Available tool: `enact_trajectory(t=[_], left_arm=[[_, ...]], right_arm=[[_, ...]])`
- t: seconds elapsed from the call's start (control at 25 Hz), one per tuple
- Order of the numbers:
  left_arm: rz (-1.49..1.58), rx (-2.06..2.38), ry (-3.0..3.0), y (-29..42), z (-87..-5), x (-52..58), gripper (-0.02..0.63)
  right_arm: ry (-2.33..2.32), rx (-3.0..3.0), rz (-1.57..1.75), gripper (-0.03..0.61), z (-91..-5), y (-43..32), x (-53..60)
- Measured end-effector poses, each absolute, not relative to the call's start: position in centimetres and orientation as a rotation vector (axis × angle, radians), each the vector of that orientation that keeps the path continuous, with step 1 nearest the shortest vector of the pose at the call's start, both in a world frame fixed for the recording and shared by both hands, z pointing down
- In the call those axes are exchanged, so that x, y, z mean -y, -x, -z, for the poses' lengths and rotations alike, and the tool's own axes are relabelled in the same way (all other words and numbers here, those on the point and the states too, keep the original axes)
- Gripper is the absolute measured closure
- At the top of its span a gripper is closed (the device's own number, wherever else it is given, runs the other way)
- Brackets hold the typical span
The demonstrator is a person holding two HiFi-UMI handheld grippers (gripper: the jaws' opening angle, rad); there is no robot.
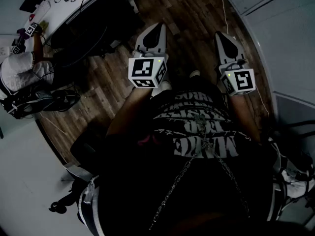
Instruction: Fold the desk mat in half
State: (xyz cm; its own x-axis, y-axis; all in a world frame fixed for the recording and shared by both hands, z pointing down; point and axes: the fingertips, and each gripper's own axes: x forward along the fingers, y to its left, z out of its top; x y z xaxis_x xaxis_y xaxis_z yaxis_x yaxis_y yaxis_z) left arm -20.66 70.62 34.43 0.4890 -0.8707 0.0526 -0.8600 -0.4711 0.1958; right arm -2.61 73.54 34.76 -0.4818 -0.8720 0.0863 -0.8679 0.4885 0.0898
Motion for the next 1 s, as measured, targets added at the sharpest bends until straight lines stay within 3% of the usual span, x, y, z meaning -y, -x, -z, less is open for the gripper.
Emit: enact_trajectory(t=[0.6, 1.0], left_arm=[[0.012, 1.521, -2.494, 20.9, -36.4, -64.2, 0.607], [-0.057, 1.515, -2.502, 16.3, -37.2, -57.6, 0.607]], right_arm=[[-1.472, 2.709, -0.015, 0.578, -33.7, 4.4, -66.7], [-1.416, 2.756, -0.017, 0.578, -34.1, 1.5, -59.0]])
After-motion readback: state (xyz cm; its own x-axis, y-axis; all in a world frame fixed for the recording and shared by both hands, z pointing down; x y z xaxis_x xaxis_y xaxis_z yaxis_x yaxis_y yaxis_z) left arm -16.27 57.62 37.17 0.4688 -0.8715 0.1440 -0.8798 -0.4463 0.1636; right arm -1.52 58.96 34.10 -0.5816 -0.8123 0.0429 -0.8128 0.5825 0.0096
